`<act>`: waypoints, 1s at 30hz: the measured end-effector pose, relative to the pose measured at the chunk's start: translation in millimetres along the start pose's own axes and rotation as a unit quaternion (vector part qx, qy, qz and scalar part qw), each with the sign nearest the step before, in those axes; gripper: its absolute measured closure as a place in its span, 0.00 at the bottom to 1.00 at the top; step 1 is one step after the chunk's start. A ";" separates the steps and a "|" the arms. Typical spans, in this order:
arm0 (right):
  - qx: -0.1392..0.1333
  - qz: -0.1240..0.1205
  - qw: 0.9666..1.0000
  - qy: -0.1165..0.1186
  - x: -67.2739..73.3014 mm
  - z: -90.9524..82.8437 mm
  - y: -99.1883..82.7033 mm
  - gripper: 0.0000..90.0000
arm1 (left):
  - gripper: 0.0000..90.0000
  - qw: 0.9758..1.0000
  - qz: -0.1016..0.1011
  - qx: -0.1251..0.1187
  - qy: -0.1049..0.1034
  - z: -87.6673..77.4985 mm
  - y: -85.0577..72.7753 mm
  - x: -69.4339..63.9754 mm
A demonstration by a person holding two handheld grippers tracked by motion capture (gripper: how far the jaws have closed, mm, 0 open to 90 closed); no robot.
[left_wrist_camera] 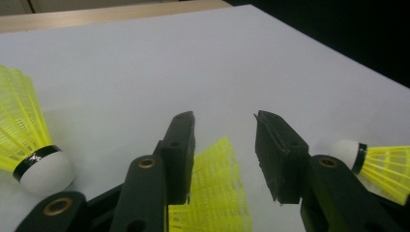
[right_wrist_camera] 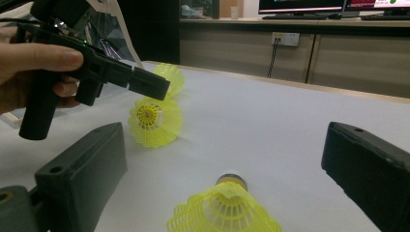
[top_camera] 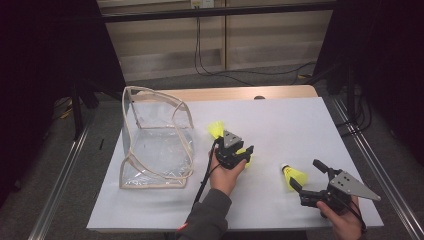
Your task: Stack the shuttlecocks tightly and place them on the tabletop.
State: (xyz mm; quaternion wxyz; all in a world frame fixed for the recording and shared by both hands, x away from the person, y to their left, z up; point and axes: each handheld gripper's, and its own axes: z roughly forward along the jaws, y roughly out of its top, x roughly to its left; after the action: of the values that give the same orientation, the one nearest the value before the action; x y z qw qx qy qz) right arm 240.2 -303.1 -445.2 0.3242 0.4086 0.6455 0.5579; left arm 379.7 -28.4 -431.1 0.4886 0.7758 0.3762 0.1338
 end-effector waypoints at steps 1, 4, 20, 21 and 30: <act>0.000 0.000 1.000 0.001 0.0 0.0 0.0 0.02 | 0.64 1.000 0.005 0.003 0.002 1.2 -0.6 -0.2; 0.000 0.000 1.000 0.000 -0.2 -0.3 0.0 0.02 | 0.65 1.000 0.015 0.009 0.011 2.8 -1.8 0.6; 0.001 0.002 1.000 0.000 -0.8 -0.4 -0.2 0.02 | 0.98 1.000 0.010 -0.009 0.024 -5.6 2.2 11.1; 0.001 0.002 1.000 0.000 -0.6 -0.4 -0.1 0.02 | 0.99 1.000 0.010 -0.011 0.024 -6.1 2.4 12.0; 0.000 0.002 1.000 -0.001 -0.5 -0.3 0.0 0.02 | 1.00 0.998 -0.004 -0.033 0.061 -18.3 6.7 22.3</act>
State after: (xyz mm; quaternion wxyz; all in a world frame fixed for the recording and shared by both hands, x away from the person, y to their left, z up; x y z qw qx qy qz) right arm 240.2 -303.7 -445.1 0.3234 0.4106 0.6445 0.5580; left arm 387.4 -2.1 -420.0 0.4904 0.7480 0.4041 0.1916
